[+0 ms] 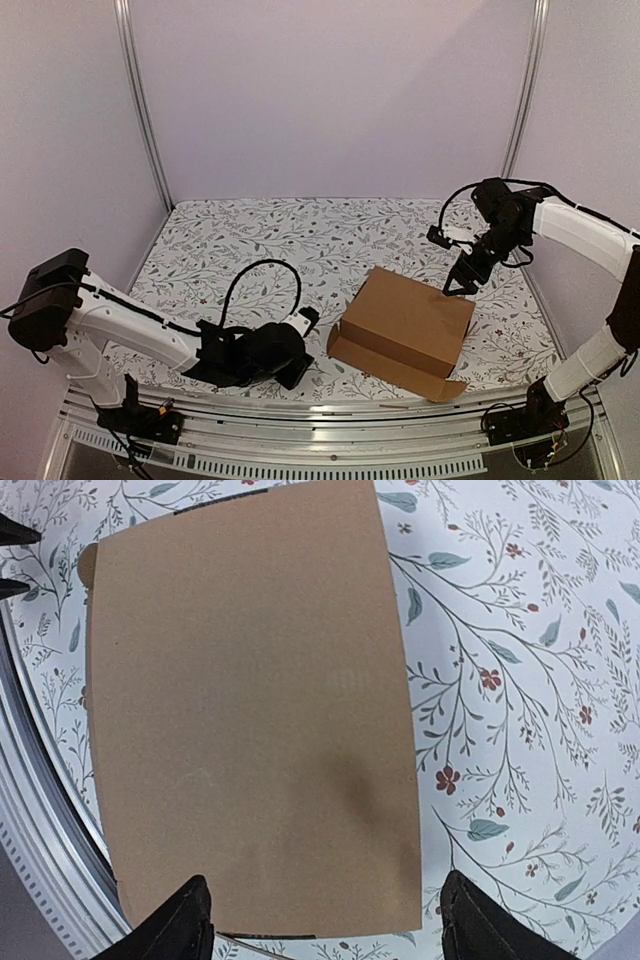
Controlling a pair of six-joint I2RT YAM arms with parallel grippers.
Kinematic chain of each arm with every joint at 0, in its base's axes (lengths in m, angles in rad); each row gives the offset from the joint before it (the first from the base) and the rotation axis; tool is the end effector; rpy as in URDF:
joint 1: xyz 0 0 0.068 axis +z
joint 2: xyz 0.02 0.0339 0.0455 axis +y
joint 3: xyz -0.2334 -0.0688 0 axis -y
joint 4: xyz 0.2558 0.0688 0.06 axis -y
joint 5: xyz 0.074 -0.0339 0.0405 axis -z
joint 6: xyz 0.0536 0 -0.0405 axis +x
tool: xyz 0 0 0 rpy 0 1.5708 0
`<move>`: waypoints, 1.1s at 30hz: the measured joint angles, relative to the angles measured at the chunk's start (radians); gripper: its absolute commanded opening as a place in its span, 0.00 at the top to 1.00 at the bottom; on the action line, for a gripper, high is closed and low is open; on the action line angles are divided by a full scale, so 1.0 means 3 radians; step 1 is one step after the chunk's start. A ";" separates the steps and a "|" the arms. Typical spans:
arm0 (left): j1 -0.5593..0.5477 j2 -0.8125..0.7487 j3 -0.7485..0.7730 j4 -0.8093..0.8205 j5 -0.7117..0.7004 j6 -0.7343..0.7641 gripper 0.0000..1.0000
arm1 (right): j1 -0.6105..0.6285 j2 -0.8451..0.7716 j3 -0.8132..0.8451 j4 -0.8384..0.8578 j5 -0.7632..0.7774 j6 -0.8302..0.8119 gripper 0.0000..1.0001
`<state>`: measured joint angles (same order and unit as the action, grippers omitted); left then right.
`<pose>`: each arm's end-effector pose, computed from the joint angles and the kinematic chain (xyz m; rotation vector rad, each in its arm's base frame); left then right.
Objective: Fold the paper box
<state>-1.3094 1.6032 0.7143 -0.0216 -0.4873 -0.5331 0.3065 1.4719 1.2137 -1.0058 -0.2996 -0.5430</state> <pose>0.1043 -0.2928 0.0901 0.7051 2.2540 -0.2884 0.2788 0.1048 0.2191 -1.2049 2.5066 0.3660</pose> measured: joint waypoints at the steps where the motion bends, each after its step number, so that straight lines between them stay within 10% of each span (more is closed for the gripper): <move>1: 0.0025 0.0000 -0.0013 0.0067 0.0053 0.0052 0.54 | 0.0075 0.0019 -0.0004 0.0034 -0.0020 -0.0038 0.25; 14: 0.0064 0.0418 0.0495 0.0318 0.0313 0.0595 0.60 | 0.0565 0.0393 -0.0015 0.0161 -0.0071 -0.0388 0.21; 22: 0.0195 0.0464 0.0558 0.0291 0.0308 0.0623 0.51 | 0.0660 -0.0904 -0.0726 -0.0221 0.0038 -0.1340 0.02; 33: 0.0310 0.0693 0.1320 -0.0050 0.0313 0.0683 0.45 | 0.0799 -0.1447 -0.1548 -0.0271 0.0422 -0.2289 0.01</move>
<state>-1.2163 1.8111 1.1103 -0.0364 -0.3935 -0.3283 0.5461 1.0378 0.7494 -1.0870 -0.1730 -1.2297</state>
